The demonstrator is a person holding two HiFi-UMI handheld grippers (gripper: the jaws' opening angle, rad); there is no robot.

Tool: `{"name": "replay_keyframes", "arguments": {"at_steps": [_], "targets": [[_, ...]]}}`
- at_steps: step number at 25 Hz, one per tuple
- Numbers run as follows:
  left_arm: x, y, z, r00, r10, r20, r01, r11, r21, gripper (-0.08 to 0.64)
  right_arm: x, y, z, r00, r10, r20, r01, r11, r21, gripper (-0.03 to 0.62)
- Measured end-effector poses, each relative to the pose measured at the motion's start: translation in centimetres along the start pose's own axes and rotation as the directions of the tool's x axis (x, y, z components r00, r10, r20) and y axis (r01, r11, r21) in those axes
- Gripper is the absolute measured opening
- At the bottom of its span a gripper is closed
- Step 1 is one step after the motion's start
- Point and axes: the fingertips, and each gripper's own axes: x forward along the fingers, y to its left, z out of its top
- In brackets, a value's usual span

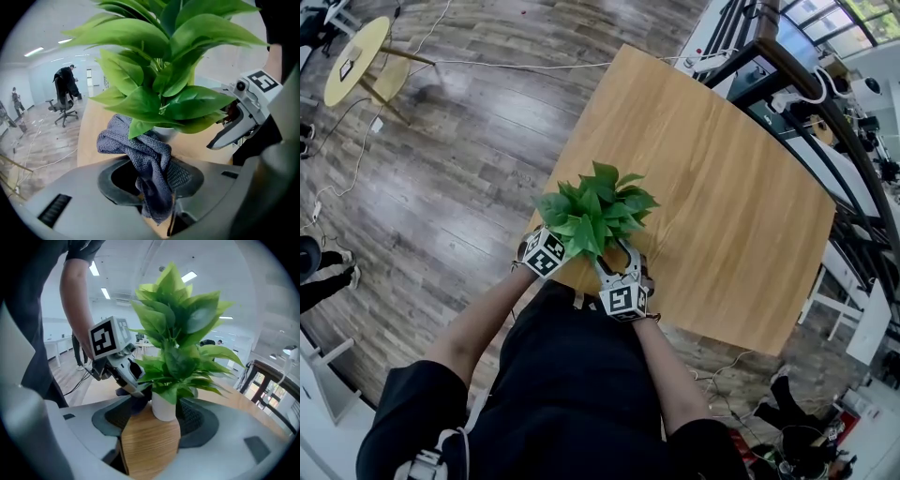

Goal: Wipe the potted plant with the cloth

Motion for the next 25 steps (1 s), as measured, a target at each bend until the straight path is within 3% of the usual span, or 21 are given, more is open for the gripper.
{"name": "replay_keyframes", "arguments": {"at_steps": [4,12,20,25], "targets": [[-0.1,0.8,0.2,0.999,0.032,0.009,-0.032,0.999,0.005,0.163,0.1,-3.3,-1.2,0.997,-0.071,-0.028,0.073,0.994,0.080,0.278],[0.1,0.5,0.1,1.000,0.022,0.016,-0.023,0.999,0.036,0.163,1.9,-5.1,-0.4,1.000,0.000,-0.006,0.000,1.000,0.004,0.279],[0.0,-1.8,0.0,1.000,-0.027,0.013,0.026,0.997,0.076,0.163,1.9,-4.7,-0.7,1.000,-0.008,-0.010,0.009,1.000,0.025,0.279],[-0.2,-3.5,-0.1,0.999,-0.050,0.013,0.049,0.998,0.041,0.163,1.9,-4.7,-0.6,1.000,0.000,-0.007,0.000,1.000,0.021,0.279]]}}
